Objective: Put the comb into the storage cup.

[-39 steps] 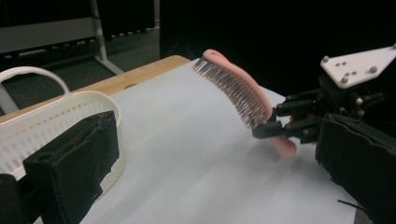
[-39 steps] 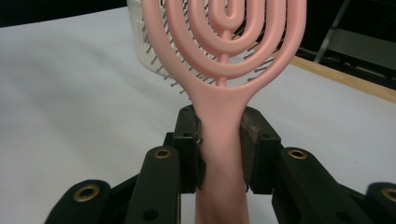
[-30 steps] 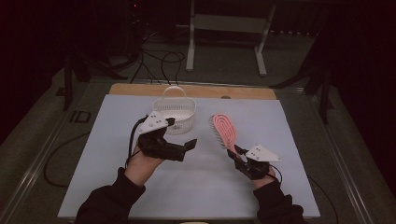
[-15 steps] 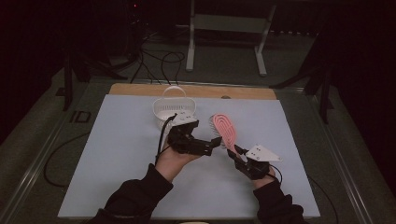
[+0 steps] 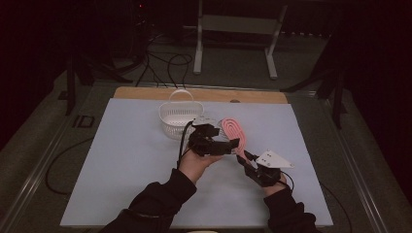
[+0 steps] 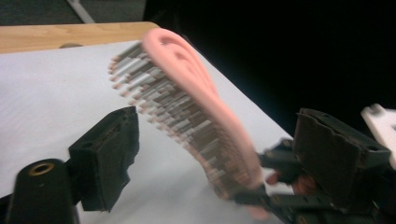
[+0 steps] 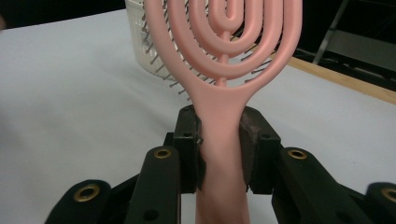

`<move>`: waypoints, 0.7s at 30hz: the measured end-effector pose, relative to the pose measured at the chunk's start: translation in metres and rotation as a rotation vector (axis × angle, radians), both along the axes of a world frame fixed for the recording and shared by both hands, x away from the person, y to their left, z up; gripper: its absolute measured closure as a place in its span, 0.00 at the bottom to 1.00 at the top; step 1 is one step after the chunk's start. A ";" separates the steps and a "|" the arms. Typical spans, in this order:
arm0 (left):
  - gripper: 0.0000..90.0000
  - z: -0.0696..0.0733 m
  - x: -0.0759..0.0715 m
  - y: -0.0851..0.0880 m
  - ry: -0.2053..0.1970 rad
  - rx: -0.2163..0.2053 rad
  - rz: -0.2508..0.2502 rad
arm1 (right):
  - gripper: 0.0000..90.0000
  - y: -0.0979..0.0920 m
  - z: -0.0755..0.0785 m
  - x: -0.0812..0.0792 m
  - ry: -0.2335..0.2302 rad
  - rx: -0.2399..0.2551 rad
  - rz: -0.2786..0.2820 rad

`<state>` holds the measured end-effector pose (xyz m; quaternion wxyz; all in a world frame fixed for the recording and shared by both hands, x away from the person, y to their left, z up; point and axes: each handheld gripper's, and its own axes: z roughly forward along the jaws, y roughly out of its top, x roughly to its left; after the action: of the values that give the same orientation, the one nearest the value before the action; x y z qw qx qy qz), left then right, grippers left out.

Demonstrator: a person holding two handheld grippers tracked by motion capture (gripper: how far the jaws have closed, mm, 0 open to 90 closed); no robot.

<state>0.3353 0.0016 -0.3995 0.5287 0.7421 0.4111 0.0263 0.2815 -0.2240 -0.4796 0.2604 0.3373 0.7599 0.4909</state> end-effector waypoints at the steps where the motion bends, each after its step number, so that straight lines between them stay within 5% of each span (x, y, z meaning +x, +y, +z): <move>1: 0.19 -0.002 0.002 -0.001 0.006 -0.009 0.003 | 0.79 0.000 0.000 0.000 0.001 -0.005 0.005; 21: 0.50 -0.022 0.016 -0.014 0.087 -0.102 -0.015 | 0.79 0.000 -0.002 0.001 -0.001 -0.013 0.005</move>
<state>0.3518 -0.0120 -0.4212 0.5476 0.7179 0.4289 -0.0308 0.2829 -0.2240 -0.4812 0.2618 0.3334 0.7638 0.4868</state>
